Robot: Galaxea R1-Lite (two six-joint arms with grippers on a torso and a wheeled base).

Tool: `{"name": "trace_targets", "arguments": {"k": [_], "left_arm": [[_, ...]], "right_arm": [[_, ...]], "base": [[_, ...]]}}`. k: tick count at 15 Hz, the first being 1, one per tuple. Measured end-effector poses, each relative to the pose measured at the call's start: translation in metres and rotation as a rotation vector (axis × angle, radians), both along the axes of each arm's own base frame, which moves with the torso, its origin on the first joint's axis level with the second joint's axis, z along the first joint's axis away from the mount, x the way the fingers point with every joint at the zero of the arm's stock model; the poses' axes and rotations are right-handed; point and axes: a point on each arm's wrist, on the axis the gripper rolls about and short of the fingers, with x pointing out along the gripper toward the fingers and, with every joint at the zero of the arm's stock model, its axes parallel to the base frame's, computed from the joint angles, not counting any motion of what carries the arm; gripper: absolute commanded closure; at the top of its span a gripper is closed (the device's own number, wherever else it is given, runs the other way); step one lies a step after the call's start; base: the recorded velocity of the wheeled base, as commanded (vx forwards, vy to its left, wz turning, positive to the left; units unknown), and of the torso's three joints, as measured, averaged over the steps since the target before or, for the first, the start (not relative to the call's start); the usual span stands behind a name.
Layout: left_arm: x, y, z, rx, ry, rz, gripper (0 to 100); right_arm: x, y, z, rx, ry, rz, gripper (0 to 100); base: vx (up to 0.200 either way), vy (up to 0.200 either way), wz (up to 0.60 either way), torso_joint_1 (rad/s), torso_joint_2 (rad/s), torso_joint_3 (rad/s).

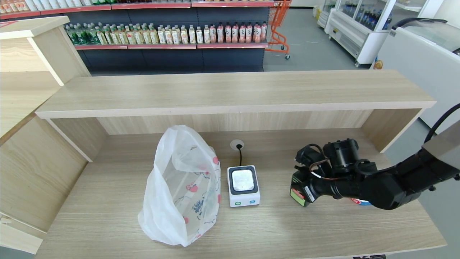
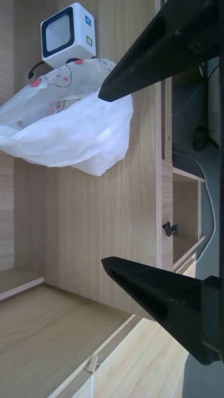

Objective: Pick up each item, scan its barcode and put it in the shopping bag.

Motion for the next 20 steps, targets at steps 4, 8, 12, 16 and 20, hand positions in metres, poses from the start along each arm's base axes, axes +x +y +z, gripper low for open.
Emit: {"name": "trace_targets", "arguments": {"k": [4, 8, 12, 16, 20], "left_arm": [[0.0, 0.0, 0.0, 0.0, 0.0, 0.0, 0], [0.0, 0.0, 0.0, 0.0, 0.0, 0.0, 0], [0.0, 0.0, 0.0, 0.0, 0.0, 0.0, 0], [0.0, 0.0, 0.0, 0.0, 0.0, 0.0, 0], [0.0, 0.0, 0.0, 0.0, 0.0, 0.0, 0]], "right_arm": [[-0.041, -0.015, 0.046, 0.115, -0.065, -0.073, 100], [-0.116, -0.044, 0.076, -0.164, -0.39, 0.135, 100], [-0.144, -0.049, 0.083, -0.642, -0.777, 0.6, 100], [-0.15, -0.029, 0.075, -1.005, -1.22, 1.183, 100], [-0.155, 0.018, 0.064, -1.06, -1.572, 1.523, 100]], "base": [[0.0, 0.0, 0.0, 0.0, 0.0, 0.0], [0.0, 0.0, 0.0, 0.0, 0.0, 0.0], [0.0, 0.0, 0.0, 0.0, 0.0, 0.0], [0.0, 0.0, 0.0, 0.0, 0.0, 0.0], [0.0, 0.0, 0.0, 0.0, 0.0, 0.0]]}}
